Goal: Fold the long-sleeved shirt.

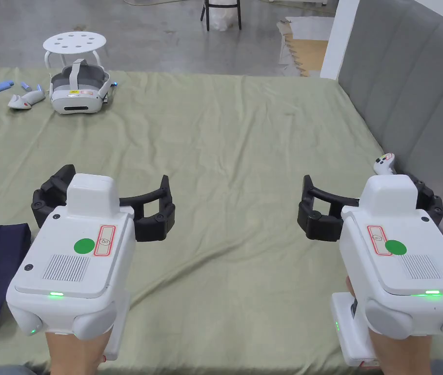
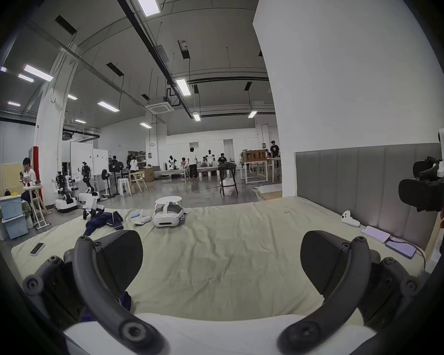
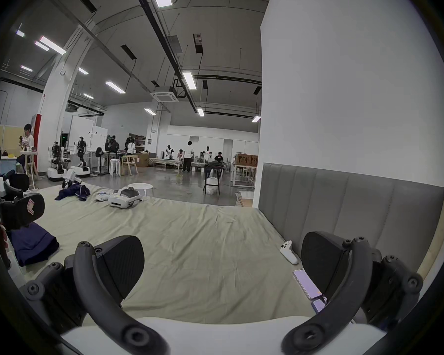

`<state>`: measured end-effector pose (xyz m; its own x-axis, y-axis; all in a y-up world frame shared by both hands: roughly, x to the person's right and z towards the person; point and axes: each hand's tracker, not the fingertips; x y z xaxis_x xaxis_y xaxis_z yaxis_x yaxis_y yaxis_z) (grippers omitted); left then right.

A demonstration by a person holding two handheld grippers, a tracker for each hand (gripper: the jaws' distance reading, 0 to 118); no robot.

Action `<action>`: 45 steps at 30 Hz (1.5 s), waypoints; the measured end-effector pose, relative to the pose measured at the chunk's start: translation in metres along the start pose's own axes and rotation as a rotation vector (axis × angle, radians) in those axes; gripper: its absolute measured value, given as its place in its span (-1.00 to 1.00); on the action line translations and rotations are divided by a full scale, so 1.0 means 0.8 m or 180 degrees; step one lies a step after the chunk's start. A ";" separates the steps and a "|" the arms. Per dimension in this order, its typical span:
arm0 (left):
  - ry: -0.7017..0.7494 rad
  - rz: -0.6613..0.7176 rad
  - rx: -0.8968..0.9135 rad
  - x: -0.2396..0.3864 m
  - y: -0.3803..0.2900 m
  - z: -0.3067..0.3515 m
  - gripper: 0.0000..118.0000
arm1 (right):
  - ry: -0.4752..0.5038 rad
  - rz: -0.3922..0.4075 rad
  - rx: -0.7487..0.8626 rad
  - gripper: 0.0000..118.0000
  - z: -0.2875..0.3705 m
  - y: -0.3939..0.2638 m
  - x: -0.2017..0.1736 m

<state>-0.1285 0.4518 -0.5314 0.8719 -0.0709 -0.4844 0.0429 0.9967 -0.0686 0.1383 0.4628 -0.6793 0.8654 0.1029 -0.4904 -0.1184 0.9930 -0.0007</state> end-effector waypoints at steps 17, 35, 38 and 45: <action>0.0000 -0.0030 0.0016 0.001 0.001 0.000 0.88 | -0.0008 0.0012 -0.0036 1.00 -0.002 -0.001 0.001; 0.0032 -0.0016 0.0042 -0.001 0.002 0.002 0.88 | -0.0037 -0.0028 -0.0068 1.00 -0.002 -0.001 0.000; 0.0031 -0.0024 0.0032 -0.001 0.003 0.003 0.88 | -0.0019 -0.0015 -0.0072 1.00 -0.002 -0.001 -0.001; -0.0005 -0.0014 0.0045 -0.001 0.005 0.003 0.88 | -0.0009 0.0013 -0.0054 1.00 -0.001 0.001 -0.003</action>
<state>-0.1280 0.4556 -0.5295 0.8725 -0.0753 -0.4829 0.0538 0.9969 -0.0583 0.1354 0.4633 -0.6789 0.8662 0.1072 -0.4881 -0.1303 0.9914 -0.0135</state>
